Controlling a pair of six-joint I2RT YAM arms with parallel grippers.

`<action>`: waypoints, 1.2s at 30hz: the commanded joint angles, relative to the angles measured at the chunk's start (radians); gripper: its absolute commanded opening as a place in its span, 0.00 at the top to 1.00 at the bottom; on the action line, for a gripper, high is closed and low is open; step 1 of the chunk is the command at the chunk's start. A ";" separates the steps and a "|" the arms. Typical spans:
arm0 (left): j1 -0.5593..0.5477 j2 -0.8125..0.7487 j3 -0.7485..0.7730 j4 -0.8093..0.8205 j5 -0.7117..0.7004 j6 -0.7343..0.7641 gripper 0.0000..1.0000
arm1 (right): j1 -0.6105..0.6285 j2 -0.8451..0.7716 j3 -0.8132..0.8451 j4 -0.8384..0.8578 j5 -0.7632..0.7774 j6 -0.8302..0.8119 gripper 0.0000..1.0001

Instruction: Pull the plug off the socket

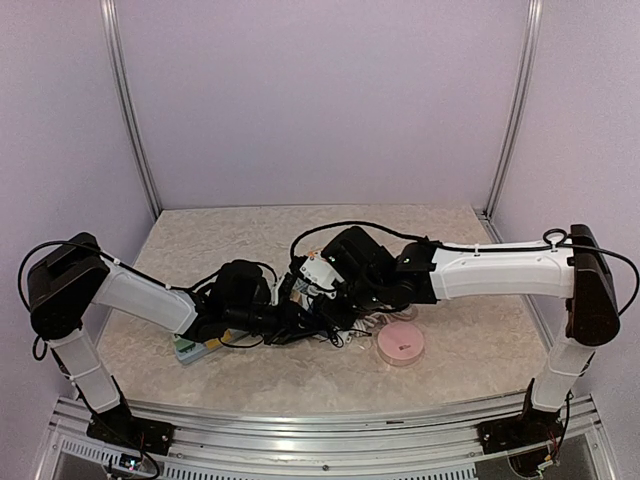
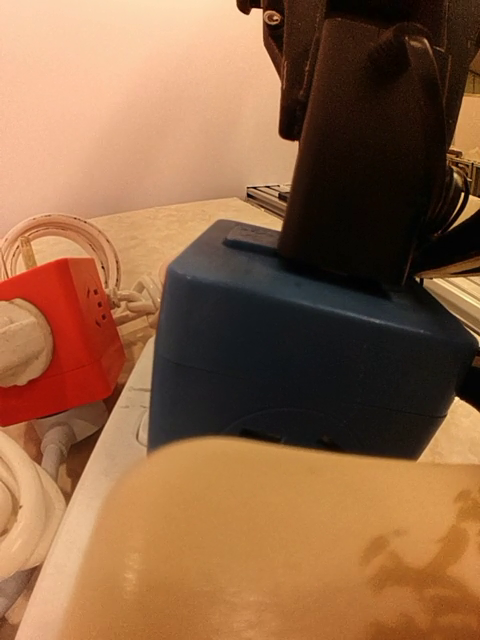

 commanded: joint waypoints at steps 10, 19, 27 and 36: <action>0.025 0.066 -0.037 -0.169 -0.100 -0.010 0.77 | 0.088 0.027 0.045 -0.069 0.097 -0.005 1.00; 0.025 0.065 -0.037 -0.172 -0.100 -0.011 0.78 | 0.114 0.069 0.087 -0.114 0.160 -0.042 1.00; 0.025 0.064 -0.041 -0.172 -0.099 -0.010 0.78 | 0.091 0.043 0.089 -0.091 0.098 -0.009 1.00; 0.025 0.062 -0.045 -0.172 -0.097 -0.010 0.78 | 0.011 0.016 0.068 -0.072 -0.035 0.063 1.00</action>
